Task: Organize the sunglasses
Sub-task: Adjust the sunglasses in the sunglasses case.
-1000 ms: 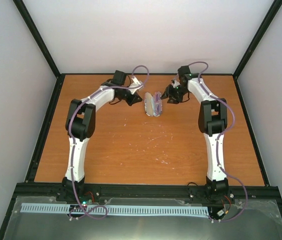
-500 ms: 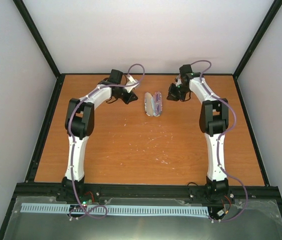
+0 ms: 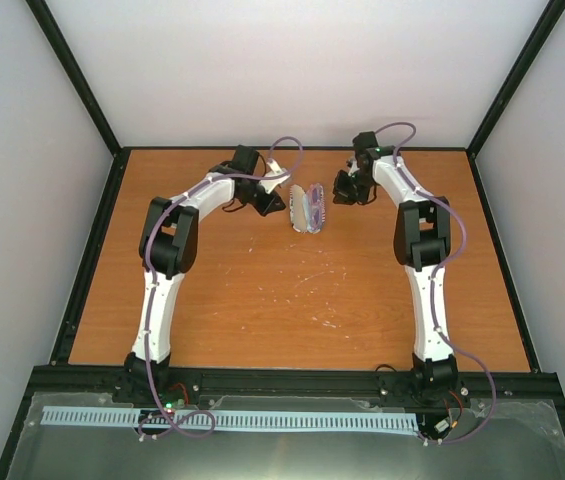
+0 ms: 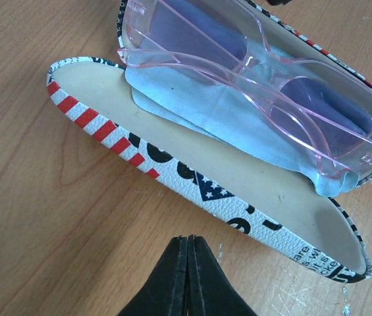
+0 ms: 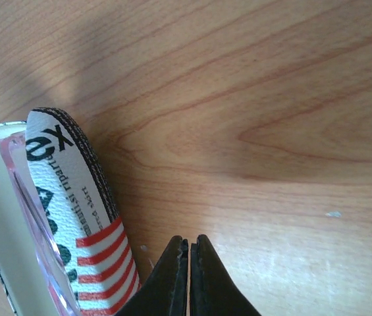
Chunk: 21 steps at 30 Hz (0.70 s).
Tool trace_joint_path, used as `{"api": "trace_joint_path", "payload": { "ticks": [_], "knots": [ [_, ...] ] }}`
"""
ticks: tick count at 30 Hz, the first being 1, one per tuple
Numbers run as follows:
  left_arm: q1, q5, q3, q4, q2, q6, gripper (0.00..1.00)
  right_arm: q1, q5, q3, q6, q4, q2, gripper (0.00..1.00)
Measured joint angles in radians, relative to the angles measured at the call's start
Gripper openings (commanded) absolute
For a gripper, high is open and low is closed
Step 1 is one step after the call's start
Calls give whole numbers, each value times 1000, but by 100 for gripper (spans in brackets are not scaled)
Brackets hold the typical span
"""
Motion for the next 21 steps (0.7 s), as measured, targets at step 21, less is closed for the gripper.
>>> {"api": "trace_joint_path", "payload": {
  "ticks": [21],
  "knots": [
    [-53, 3, 82, -8, 55, -19, 4, 35, -14, 34, 0, -13, 32, 4]
  ]
}}
